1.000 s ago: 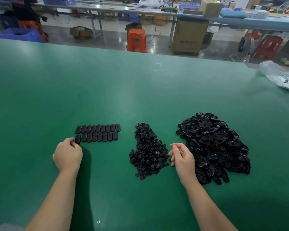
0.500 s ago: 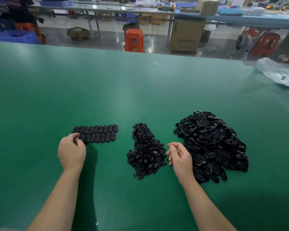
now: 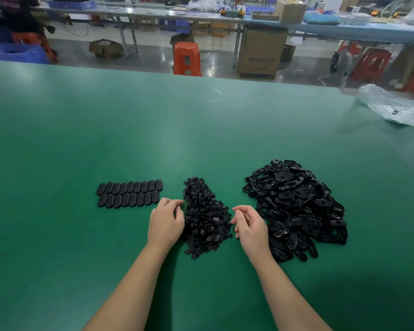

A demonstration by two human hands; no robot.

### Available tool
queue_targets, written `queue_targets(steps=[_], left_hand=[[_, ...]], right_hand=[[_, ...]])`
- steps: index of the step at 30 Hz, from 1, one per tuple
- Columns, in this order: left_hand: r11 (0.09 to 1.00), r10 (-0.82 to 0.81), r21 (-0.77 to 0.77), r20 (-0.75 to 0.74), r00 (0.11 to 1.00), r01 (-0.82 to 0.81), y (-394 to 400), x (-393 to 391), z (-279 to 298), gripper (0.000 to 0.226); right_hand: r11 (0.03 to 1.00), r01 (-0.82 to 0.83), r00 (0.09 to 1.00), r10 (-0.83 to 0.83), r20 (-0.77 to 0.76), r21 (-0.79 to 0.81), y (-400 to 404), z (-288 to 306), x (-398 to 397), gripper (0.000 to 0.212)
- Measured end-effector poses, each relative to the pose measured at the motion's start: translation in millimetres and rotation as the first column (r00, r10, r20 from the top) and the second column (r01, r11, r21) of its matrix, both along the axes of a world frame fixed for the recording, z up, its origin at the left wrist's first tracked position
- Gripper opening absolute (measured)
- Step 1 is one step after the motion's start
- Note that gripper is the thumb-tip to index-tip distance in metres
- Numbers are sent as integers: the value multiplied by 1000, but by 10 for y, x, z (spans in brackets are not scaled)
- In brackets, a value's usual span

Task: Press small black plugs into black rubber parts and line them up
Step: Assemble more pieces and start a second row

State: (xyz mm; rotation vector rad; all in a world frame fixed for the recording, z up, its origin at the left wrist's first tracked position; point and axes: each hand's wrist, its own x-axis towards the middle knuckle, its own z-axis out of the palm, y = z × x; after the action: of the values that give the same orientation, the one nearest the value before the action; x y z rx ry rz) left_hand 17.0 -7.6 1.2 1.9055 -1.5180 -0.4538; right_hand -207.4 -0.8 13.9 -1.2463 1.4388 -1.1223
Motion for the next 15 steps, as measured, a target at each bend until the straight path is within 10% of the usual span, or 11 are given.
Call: queue_targets(steps=[11, 15], left_hand=[[998, -63, -29, 8, 998, 63, 33, 56, 7, 21], [996, -22, -82, -1, 1000, 21, 28, 33, 14, 15]], right_hand=[[992, -125, 965, 126, -229, 19, -115, 108, -128, 19], [985, -144, 643, 25, -765, -90, -267, 272, -378, 20]])
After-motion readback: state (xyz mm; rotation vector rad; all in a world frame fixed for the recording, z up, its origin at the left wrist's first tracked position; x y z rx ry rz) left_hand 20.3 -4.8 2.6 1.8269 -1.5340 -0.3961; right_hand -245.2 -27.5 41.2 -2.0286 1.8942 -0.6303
